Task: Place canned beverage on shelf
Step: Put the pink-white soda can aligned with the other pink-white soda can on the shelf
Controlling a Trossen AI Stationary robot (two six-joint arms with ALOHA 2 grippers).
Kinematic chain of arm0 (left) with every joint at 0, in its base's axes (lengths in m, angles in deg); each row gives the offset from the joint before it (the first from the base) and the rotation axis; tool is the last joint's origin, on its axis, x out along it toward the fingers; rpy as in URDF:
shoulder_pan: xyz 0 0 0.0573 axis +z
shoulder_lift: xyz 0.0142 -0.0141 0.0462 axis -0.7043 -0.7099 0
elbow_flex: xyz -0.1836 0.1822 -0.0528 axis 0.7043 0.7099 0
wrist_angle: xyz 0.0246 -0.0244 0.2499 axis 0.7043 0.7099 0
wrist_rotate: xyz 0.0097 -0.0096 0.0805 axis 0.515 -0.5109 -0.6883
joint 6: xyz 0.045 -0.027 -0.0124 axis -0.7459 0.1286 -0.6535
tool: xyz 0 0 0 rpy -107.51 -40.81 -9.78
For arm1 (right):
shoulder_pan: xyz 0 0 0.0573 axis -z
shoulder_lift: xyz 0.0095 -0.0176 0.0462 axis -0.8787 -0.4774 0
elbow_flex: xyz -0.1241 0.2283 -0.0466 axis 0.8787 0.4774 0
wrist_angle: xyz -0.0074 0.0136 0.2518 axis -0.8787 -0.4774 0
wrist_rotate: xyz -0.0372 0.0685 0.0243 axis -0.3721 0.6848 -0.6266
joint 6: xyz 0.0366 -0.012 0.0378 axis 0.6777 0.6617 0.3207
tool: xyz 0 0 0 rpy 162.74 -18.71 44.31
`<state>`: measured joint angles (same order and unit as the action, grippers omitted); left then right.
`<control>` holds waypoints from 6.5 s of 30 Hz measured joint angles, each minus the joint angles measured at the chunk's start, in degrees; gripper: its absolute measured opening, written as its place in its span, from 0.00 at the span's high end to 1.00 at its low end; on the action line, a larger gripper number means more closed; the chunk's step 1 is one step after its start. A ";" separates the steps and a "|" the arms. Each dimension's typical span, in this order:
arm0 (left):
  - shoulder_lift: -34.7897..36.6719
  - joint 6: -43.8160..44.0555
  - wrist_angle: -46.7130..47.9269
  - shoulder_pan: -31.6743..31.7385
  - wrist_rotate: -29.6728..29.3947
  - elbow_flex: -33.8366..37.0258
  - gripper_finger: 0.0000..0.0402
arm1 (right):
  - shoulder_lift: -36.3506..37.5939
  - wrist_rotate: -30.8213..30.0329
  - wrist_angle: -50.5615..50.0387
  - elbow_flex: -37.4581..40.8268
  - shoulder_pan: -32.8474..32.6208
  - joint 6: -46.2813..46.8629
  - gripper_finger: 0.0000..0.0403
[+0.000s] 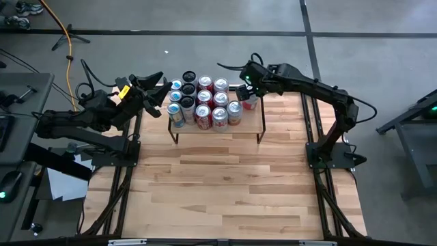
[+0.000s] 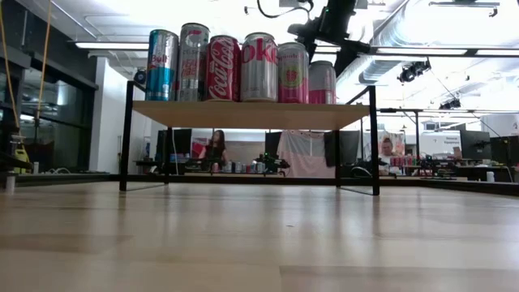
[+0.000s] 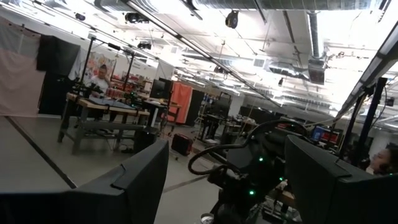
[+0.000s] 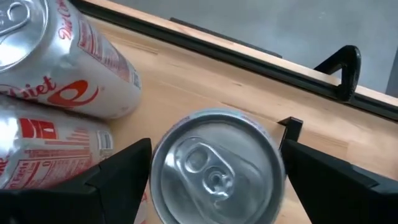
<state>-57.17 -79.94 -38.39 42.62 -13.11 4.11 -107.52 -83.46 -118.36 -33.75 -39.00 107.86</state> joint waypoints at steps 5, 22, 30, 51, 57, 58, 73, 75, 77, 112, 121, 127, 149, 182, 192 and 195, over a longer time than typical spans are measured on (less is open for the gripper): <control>0.00 0.00 -0.02 0.00 0.01 0.00 0.36 | 0.07 -0.02 -0.69 0.00 0.00 -0.63 0.18; 0.00 1.42 0.00 0.00 0.01 0.00 0.36 | 0.17 19.88 3.84 0.00 4.62 -45.72 0.31; 0.00 1.46 0.00 -0.02 0.01 0.00 0.36 | 0.22 22.58 3.56 0.00 6.45 -52.57 0.24; 0.00 1.44 0.17 -0.01 -0.73 0.00 0.36 | 0.31 22.68 -6.02 -13.51 9.57 -40.76 0.10; 0.00 1.42 0.22 0.00 -0.78 0.00 0.36 | 2.37 14.54 -4.34 -11.69 5.31 -18.24 0.10; 0.02 1.42 0.20 0.00 -0.80 0.00 0.36 | 2.59 10.06 -4.02 -10.92 3.63 -15.65 0.10; 0.02 1.33 0.31 0.00 -0.84 0.00 0.36 | 2.85 -15.43 2.04 -0.17 -6.40 7.85 0.10; 0.02 1.33 0.37 0.00 -0.84 0.00 0.36 | 2.78 -14.76 2.27 1.59 -6.39 9.85 0.10; 0.02 1.32 0.37 0.00 -0.84 0.00 0.36 | 2.80 -13.70 4.68 3.03 -6.38 10.53 0.10; 0.33 1.31 0.42 0.00 -2.57 0.02 0.36 | 1.93 -8.93 8.28 4.83 -6.40 9.74 0.10; 0.33 1.33 0.42 0.00 -2.57 0.02 0.36 | 1.95 -8.55 7.20 4.83 -6.25 8.94 0.20; 0.33 1.33 0.42 0.00 -2.57 0.02 0.36 | 2.21 -7.90 7.30 4.81 -5.68 4.41 0.36; 0.28 2.40 0.42 -0.01 -2.64 0.02 0.36 | 2.58 30.19 10.91 1.88 7.54 -46.61 0.36; 0.28 2.93 0.42 -0.02 -3.84 0.02 0.36 | -0.69 31.32 13.86 1.44 7.82 -49.58 0.26; 0.28 3.40 0.42 -0.01 -3.84 0.02 0.36 | -0.61 31.32 13.87 1.40 7.82 -49.92 0.25; 0.28 4.44 0.42 -0.01 -3.84 0.02 0.36 | -0.61 31.32 13.87 1.38 7.82 -49.96 0.25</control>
<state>-56.88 -75.51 -37.97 42.61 -16.95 4.13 -108.12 -52.14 -104.48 -32.37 -31.18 57.90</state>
